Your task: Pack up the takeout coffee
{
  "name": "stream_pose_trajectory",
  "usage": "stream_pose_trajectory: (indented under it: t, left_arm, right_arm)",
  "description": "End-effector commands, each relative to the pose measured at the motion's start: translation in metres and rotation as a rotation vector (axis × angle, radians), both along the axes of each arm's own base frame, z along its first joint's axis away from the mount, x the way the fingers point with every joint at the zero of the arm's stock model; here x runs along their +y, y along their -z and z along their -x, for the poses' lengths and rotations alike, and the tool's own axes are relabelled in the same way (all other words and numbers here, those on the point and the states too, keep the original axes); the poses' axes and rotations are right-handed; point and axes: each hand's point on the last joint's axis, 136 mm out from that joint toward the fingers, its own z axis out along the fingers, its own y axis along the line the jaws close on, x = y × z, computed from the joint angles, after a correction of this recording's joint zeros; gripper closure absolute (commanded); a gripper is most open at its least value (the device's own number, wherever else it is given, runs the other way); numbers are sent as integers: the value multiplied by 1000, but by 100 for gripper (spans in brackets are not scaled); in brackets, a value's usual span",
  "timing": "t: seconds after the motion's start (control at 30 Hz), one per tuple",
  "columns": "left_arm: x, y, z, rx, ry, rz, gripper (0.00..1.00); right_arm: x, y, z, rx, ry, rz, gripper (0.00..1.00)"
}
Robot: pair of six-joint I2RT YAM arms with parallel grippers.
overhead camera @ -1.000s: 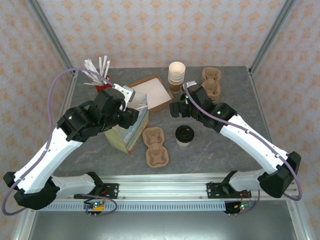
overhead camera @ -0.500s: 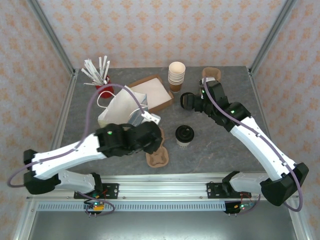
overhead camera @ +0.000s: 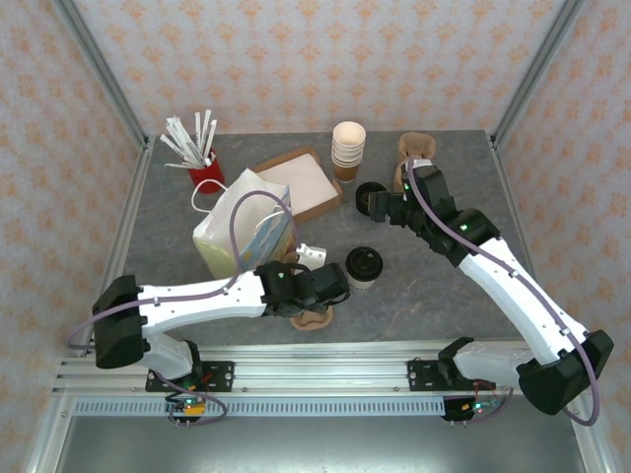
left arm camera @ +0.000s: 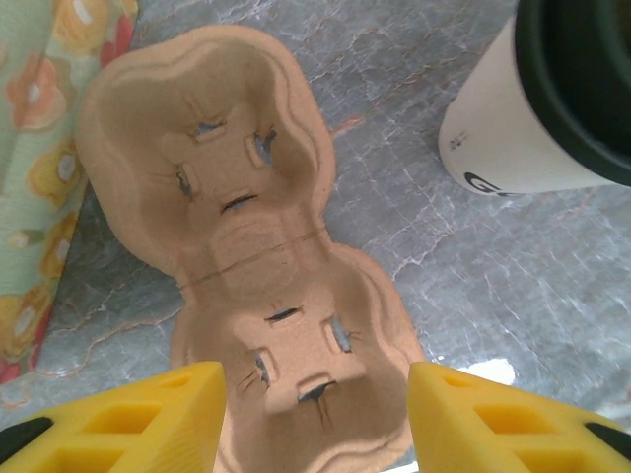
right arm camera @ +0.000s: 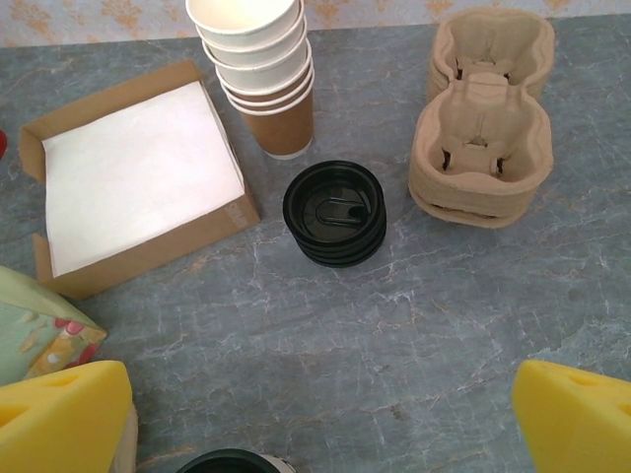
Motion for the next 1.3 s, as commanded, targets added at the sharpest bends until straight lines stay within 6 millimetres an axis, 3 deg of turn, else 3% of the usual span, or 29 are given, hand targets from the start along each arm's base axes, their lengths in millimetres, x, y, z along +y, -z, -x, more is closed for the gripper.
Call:
stream_pose_trajectory:
  t: [0.0,0.3,0.53,1.27]
  left_arm:
    - [8,18,-16,-13,-109,6,49]
    - [11,49,-28,45,-171,22,49]
    - [7,62,-29,69,-173,5,50]
    - [24,69,-32,46,-232,-10,57]
  right_arm:
    - [-2,-2,-1,-20,2,0,1]
    - [0,1,-2,-19,-11,6,1]
    - [4,6,-3,-8,-24,-2,1]
    - [10,15,-2,21,-50,-18,1]
